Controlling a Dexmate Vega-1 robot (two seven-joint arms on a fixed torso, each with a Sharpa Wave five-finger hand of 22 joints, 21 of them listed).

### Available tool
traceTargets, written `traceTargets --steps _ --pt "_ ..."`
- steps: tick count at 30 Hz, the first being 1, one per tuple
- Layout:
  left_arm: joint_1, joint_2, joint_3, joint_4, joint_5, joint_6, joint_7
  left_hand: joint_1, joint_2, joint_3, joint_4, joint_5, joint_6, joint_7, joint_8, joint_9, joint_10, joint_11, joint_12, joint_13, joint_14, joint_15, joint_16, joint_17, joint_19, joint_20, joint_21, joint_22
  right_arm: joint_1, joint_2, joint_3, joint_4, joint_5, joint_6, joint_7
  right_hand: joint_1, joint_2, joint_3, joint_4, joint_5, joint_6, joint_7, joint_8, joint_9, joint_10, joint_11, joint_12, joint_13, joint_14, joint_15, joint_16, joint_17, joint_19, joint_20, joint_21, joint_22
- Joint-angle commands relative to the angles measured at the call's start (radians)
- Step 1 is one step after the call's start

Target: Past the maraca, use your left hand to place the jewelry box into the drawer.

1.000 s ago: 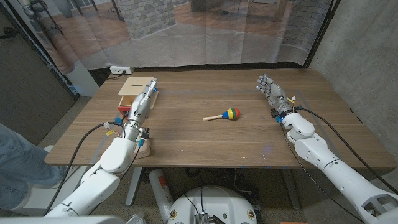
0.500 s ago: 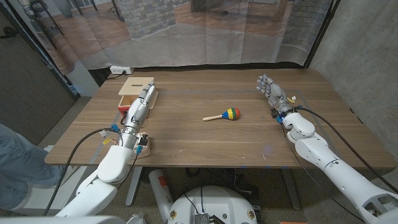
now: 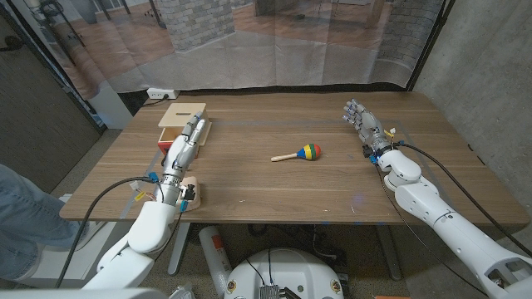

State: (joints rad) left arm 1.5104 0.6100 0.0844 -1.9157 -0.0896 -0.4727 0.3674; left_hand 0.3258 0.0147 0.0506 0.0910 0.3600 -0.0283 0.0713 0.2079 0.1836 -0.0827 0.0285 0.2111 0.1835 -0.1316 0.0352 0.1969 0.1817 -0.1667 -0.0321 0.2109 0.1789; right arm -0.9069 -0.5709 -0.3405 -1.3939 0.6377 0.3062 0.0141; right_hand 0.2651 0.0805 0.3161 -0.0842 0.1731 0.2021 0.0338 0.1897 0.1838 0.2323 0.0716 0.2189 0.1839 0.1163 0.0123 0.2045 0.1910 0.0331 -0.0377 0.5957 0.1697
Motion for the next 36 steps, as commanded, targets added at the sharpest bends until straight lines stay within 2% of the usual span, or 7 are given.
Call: traceTargets --steps 1,10,13,36 --pt "0.048 -0.024 -0.027 -0.026 0.088 0.007 0.041 0.016 0.001 -0.002 -0.002 0.000 0.007 0.006 0.003 0.003 0.008 -0.002 0.005 0.004 0.006 0.000 0.002 0.003 -0.050 -0.002 0.000 0.004 0.007 0.003 -0.001 0.013 -0.003 0.003 0.001 0.003 0.010 0.001 -0.005 0.005 0.008 0.000 0.005 0.002 0.008 -0.005 0.000 0.001 0.012 0.000 0.000 0.001 0.013 -0.020 -0.002 0.003" --pt "0.087 -0.049 -0.047 -0.031 0.123 -0.036 0.055 0.020 0.003 -0.002 -0.004 0.000 0.013 0.006 0.004 0.003 0.013 -0.003 0.005 0.004 0.007 -0.002 0.001 0.003 -0.048 -0.001 0.000 0.004 0.019 0.004 -0.008 0.020 -0.009 -0.005 0.004 0.003 0.010 0.000 -0.005 0.005 0.009 -0.001 0.005 0.002 0.009 -0.004 0.000 0.001 0.012 0.000 -0.001 0.001 0.014 -0.020 -0.005 0.003" --pt "0.100 -0.059 -0.054 -0.033 0.137 -0.043 0.061 0.022 0.004 -0.003 -0.004 0.001 0.016 0.014 0.004 0.003 0.014 -0.004 0.005 0.004 0.009 -0.003 0.001 0.003 -0.048 -0.001 0.000 0.004 0.024 0.006 -0.011 0.025 -0.011 -0.003 0.007 0.003 0.010 0.001 -0.006 0.005 0.009 0.000 0.005 0.002 0.009 -0.005 0.000 0.001 0.012 0.000 -0.001 0.001 0.014 -0.020 -0.006 0.003" --pt "0.187 -0.108 -0.120 -0.067 0.241 0.004 0.102 0.031 0.009 -0.003 -0.008 0.002 0.030 0.012 0.006 0.003 0.029 -0.009 0.007 0.004 0.019 -0.007 0.002 0.002 -0.041 -0.001 0.000 0.004 0.052 0.022 -0.021 0.049 -0.013 0.003 0.022 0.003 0.011 0.001 -0.008 0.005 0.010 -0.001 0.005 0.002 0.010 -0.005 -0.001 0.001 0.015 -0.003 -0.001 0.000 0.020 -0.021 -0.016 0.003"
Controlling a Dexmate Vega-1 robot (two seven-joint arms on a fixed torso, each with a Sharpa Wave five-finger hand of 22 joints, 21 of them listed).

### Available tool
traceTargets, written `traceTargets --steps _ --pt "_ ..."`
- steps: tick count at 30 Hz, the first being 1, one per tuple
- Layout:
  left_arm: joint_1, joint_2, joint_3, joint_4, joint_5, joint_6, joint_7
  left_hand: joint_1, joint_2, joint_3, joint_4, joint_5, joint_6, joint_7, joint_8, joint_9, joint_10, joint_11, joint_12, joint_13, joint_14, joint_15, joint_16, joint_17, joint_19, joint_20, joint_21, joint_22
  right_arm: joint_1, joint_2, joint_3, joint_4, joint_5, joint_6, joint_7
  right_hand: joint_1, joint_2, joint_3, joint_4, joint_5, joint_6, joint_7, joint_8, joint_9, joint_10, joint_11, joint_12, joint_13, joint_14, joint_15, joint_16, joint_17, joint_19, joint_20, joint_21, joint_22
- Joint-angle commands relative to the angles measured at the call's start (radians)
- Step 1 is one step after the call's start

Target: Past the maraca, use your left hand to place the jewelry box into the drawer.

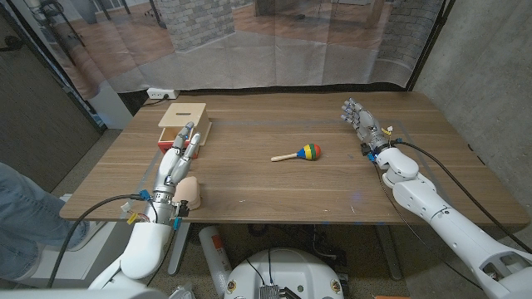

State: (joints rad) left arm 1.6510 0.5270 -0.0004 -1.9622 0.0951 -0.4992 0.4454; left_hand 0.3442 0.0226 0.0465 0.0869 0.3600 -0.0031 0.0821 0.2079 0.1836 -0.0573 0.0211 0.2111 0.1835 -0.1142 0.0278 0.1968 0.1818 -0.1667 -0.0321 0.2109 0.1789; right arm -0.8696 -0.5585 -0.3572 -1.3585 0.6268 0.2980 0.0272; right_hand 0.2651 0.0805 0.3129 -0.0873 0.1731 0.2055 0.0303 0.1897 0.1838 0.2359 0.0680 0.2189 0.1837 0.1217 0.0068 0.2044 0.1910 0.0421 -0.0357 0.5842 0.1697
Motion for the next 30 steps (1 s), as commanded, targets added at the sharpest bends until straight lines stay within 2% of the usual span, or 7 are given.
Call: traceTargets --steps 1,10,16,30 --pt "0.050 -0.029 -0.038 -0.023 0.068 0.035 0.031 0.013 0.001 0.001 -0.004 0.002 0.005 0.001 0.006 0.003 0.003 -0.001 0.006 0.004 0.002 -0.001 0.002 0.002 -0.041 -0.001 0.000 0.004 0.016 0.009 -0.006 0.017 -0.005 0.016 0.014 0.003 0.011 0.004 -0.005 0.005 0.007 0.001 0.005 0.002 0.007 -0.001 -0.001 0.002 0.010 0.002 -0.001 0.000 0.011 -0.023 -0.004 0.003" --pt "0.061 -0.070 -0.046 -0.032 0.188 0.065 0.114 0.017 0.002 0.001 -0.007 0.002 0.010 -0.001 0.007 0.003 0.005 -0.001 0.006 0.004 0.000 0.000 0.000 0.002 -0.041 -0.002 -0.001 0.004 0.012 0.012 -0.003 0.012 -0.002 0.023 0.011 0.003 0.011 0.004 -0.005 0.005 0.008 0.000 0.005 0.002 0.007 -0.003 -0.001 0.002 0.011 0.002 -0.002 0.000 0.014 -0.022 -0.008 0.003" --pt "0.069 -0.074 -0.042 -0.041 0.232 0.096 0.138 0.023 0.004 0.002 -0.010 0.004 0.021 -0.003 0.010 0.003 0.007 -0.004 0.005 0.004 0.005 -0.003 0.000 0.002 -0.041 -0.003 -0.001 0.004 0.009 0.012 -0.005 0.013 -0.002 0.019 0.010 0.002 0.011 0.004 -0.005 0.005 0.008 0.001 0.005 0.002 0.007 -0.002 -0.001 0.002 0.012 0.002 -0.002 0.000 0.014 -0.021 -0.010 0.003" --pt "0.160 -0.083 -0.073 -0.107 0.315 0.172 0.200 0.035 0.007 0.003 -0.016 0.006 0.032 -0.008 0.011 0.003 0.017 -0.007 0.007 0.004 0.013 -0.005 0.001 0.002 -0.039 -0.004 -0.002 0.004 0.005 0.007 -0.005 0.007 -0.002 0.005 0.002 0.002 0.012 0.003 -0.006 0.005 0.008 -0.001 0.005 0.002 0.009 -0.004 -0.001 0.002 0.013 0.000 -0.002 0.000 0.017 -0.021 -0.016 0.003"
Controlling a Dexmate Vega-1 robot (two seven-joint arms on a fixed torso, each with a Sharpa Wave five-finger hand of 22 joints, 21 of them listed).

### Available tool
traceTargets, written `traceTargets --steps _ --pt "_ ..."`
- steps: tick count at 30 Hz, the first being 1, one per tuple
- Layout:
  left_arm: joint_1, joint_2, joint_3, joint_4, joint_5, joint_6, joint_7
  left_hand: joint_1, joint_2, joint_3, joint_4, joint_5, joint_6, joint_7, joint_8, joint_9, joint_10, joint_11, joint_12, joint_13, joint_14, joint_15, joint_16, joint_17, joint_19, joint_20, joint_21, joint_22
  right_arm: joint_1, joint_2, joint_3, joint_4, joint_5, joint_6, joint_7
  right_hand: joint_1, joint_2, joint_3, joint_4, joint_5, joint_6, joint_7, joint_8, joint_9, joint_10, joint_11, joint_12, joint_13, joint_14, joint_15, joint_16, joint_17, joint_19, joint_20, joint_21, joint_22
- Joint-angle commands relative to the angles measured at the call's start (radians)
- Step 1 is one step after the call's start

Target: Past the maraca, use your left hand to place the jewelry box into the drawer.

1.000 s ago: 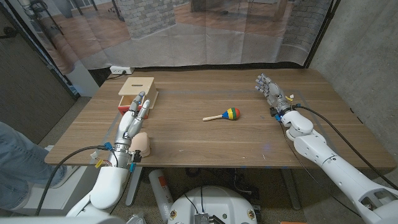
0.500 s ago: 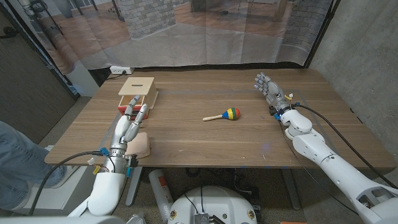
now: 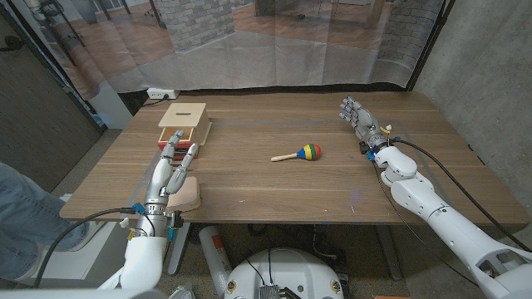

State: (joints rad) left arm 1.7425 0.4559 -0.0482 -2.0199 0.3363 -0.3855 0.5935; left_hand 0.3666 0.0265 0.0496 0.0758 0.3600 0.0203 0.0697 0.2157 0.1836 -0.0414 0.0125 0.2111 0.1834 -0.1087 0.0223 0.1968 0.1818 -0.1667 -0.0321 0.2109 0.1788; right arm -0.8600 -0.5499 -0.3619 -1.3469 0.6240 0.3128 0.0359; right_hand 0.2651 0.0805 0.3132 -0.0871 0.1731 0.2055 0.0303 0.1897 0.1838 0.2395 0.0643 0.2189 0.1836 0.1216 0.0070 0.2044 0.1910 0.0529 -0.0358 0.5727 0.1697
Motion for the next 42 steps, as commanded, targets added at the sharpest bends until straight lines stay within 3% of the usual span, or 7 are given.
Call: traceTargets --steps 1,9,34,37,42 --pt "0.076 -0.013 -0.028 -0.055 0.080 0.066 0.055 0.014 0.003 0.000 -0.005 0.007 0.009 0.004 0.003 0.003 0.003 0.002 0.007 0.004 0.008 0.000 0.001 0.002 -0.039 -0.004 -0.002 0.004 -0.003 -0.002 -0.003 -0.002 -0.003 -0.006 -0.003 0.002 0.012 0.003 -0.006 0.005 0.008 -0.001 0.005 0.002 0.007 0.002 -0.001 0.002 0.013 0.000 -0.002 0.000 0.006 -0.021 -0.005 0.003" --pt "0.118 -0.025 -0.042 -0.083 0.118 0.097 0.085 0.023 0.005 0.001 -0.010 0.008 0.010 0.000 0.002 0.004 0.005 0.002 0.006 0.004 0.015 0.001 0.002 0.001 -0.035 -0.001 -0.002 0.003 0.007 0.003 -0.013 0.005 -0.012 -0.008 0.000 0.003 0.011 0.004 -0.008 0.005 0.009 -0.002 0.004 0.002 0.007 0.001 -0.001 0.002 0.015 0.001 -0.002 -0.001 0.007 -0.020 -0.008 0.003" --pt "0.148 -0.008 -0.042 -0.155 0.202 0.296 0.089 0.061 0.007 0.008 -0.032 0.013 0.014 -0.017 -0.001 0.005 0.019 0.011 0.006 0.005 0.037 0.017 0.005 0.002 -0.017 0.021 0.001 0.003 0.008 0.011 -0.007 0.012 -0.001 -0.007 -0.005 0.003 0.011 0.004 -0.010 0.005 0.014 -0.006 0.006 0.002 0.007 -0.004 -0.002 0.002 0.017 0.002 -0.003 -0.001 0.011 -0.016 -0.018 0.004" --pt "0.148 -0.003 -0.043 -0.158 0.207 0.309 0.094 0.082 0.007 0.010 -0.044 0.014 0.022 -0.052 -0.001 0.005 0.020 0.013 0.004 0.006 0.043 0.022 0.004 0.002 0.000 0.051 0.006 0.004 0.009 0.009 -0.008 0.012 -0.005 -0.005 -0.003 0.003 0.011 0.004 -0.010 0.005 0.015 -0.009 0.006 0.003 0.006 -0.005 -0.002 0.002 0.018 0.002 -0.003 -0.001 0.008 -0.009 -0.021 0.004" --pt "0.145 -0.005 -0.028 -0.175 0.248 0.377 0.102 0.094 0.005 0.011 -0.051 0.014 0.025 -0.065 -0.001 0.006 0.020 0.014 0.003 0.006 0.046 0.024 0.003 0.003 0.014 0.080 0.010 0.004 0.009 0.011 -0.008 0.010 -0.003 -0.007 -0.004 0.002 0.011 0.004 -0.010 0.005 0.015 -0.010 0.006 0.003 0.006 -0.006 -0.003 0.002 0.016 0.002 -0.004 -0.001 0.007 -0.006 -0.024 0.004"
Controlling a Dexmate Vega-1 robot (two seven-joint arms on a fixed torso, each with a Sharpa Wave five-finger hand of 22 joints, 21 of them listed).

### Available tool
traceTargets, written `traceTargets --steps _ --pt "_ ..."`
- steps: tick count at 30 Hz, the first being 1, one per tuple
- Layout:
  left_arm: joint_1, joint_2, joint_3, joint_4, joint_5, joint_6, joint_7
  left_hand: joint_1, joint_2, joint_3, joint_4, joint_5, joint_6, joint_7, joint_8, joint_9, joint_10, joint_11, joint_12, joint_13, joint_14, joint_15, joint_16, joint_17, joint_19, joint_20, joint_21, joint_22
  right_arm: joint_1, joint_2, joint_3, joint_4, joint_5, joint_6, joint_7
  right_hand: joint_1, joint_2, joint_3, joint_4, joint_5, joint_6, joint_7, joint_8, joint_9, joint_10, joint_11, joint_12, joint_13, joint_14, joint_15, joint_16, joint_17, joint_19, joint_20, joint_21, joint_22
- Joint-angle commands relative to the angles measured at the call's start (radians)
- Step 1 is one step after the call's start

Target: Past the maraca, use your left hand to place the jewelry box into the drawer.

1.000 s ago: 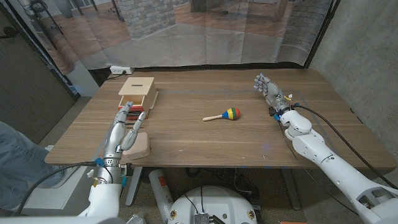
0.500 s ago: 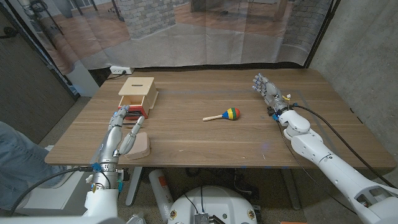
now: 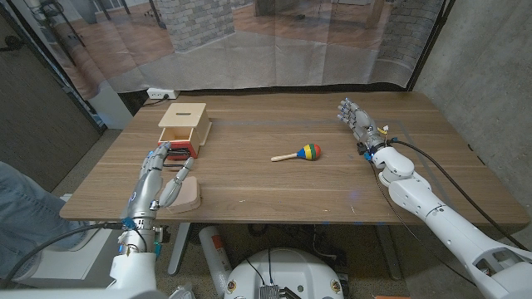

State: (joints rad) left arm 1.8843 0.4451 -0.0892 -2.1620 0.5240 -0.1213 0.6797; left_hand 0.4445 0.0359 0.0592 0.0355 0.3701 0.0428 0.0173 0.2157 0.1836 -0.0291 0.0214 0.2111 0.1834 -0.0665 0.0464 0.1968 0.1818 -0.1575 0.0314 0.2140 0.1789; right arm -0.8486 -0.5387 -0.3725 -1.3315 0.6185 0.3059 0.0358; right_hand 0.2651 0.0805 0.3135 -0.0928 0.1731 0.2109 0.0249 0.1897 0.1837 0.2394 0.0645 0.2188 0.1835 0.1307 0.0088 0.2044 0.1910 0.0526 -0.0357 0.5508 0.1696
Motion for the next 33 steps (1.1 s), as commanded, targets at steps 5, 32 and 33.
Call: traceTargets --steps 5,32,33 --pt "0.012 0.014 0.027 -0.047 0.108 0.176 0.034 0.028 -0.007 0.001 -0.019 0.003 0.001 -0.020 -0.003 0.007 0.008 0.006 0.002 0.007 -0.001 0.004 0.000 0.004 0.022 0.031 0.012 0.005 0.002 -0.002 0.000 -0.005 -0.006 -0.001 -0.007 0.003 0.011 0.004 -0.005 0.005 0.011 -0.005 0.006 0.003 0.006 -0.004 -0.003 0.002 0.007 0.001 -0.005 -0.001 0.009 -0.008 -0.004 0.004" --pt "0.037 0.054 0.073 -0.125 0.186 0.484 0.007 0.077 -0.044 -0.017 -0.054 0.009 0.026 -0.063 -0.004 0.010 0.028 -0.016 0.006 0.011 0.069 0.025 0.013 0.009 0.143 0.176 0.046 0.013 0.001 0.002 -0.009 -0.003 -0.012 -0.003 -0.009 0.001 0.010 0.003 -0.007 0.005 0.015 -0.010 0.006 0.003 0.008 -0.005 -0.003 0.002 0.007 0.002 -0.006 -0.001 0.012 -0.006 -0.017 0.005" --pt "0.034 0.056 0.079 -0.128 0.192 0.504 0.000 0.077 -0.045 -0.017 -0.055 0.009 0.026 -0.063 -0.004 0.010 0.029 -0.016 0.006 0.011 0.069 0.025 0.013 0.009 0.144 0.176 0.046 0.013 0.000 0.003 -0.008 -0.006 -0.009 -0.007 -0.012 0.001 0.010 0.003 -0.007 0.005 0.015 -0.010 0.006 0.003 0.008 -0.005 -0.003 0.002 0.006 0.002 -0.006 -0.001 0.012 -0.006 -0.017 0.005"
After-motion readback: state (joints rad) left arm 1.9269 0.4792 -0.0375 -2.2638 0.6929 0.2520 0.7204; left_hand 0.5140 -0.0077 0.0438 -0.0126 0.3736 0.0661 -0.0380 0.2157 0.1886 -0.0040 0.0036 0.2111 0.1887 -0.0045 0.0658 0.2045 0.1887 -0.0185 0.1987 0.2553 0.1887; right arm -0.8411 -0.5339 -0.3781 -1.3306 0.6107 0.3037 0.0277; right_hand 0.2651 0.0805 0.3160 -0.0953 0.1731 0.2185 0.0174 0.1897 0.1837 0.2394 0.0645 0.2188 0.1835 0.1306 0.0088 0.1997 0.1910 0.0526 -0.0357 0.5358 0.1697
